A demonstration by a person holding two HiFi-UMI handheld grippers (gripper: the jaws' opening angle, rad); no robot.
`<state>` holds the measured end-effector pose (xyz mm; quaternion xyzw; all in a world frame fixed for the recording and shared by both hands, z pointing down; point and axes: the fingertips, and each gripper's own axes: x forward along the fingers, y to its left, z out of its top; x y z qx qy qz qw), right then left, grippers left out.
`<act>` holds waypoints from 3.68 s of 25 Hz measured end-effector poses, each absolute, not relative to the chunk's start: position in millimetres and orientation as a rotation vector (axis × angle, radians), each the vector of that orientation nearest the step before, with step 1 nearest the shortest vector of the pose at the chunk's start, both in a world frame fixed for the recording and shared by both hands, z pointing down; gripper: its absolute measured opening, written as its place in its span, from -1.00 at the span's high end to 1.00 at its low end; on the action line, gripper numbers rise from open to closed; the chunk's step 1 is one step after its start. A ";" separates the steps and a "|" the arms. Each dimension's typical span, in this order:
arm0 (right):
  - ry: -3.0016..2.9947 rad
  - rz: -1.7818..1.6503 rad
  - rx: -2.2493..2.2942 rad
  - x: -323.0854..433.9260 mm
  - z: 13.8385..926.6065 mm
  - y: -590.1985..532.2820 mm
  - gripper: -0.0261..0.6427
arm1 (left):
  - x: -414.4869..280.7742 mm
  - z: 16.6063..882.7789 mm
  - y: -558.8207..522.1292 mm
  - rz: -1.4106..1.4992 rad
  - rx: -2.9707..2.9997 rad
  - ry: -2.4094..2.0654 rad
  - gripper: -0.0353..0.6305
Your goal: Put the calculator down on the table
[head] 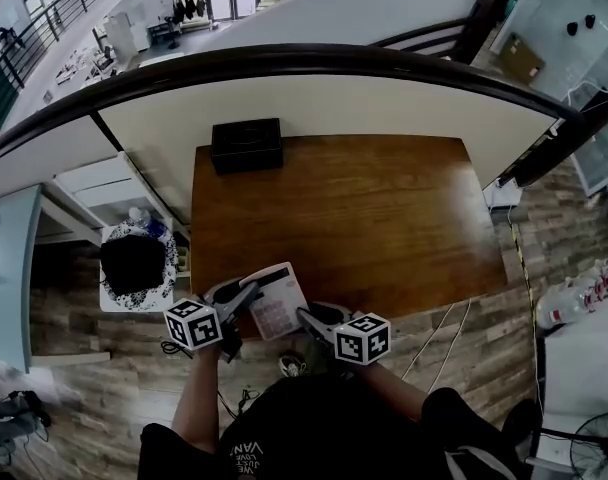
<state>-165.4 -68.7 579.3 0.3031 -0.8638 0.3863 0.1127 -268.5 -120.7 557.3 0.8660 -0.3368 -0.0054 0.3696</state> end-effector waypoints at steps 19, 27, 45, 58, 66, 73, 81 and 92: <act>-2.465 1.134 0.930 -154.0 609.4 -198.0 0.61 | -245.3 580.8 -260.3 0.119 2.325 -0.858 0.63; -2.432 1.057 0.910 -151.9 627.3 -249.5 0.61 | -239.9 603.3 -318.2 0.148 2.336 -0.909 0.59; -2.396 1.124 1.089 -135.6 654.3 -303.6 0.61 | -217.2 642.2 -386.6 0.303 2.389 -0.902 0.48; -2.346 1.034 1.138 -138.3 658.2 -304.9 0.61 | -220.5 665.8 -392.7 0.541 2.367 -1.034 0.37; -2.324 0.948 1.167 -136.2 658.0 -307.2 0.60 | -219.5 663.6 -392.2 0.525 2.373 -1.045 0.37; -2.304 0.935 1.168 -134.0 657.3 -302.4 0.55 | -222.8 662.5 -386.0 0.548 2.356 -1.063 0.37; -2.306 0.905 1.198 -123.8 644.4 -293.7 0.53 | -241.1 652.4 -373.0 0.505 2.315 -1.150 0.37; -2.369 0.789 1.232 -114.3 609.8 -262.5 0.62 | -250.3 609.1 -318.0 0.355 2.313 -1.209 0.68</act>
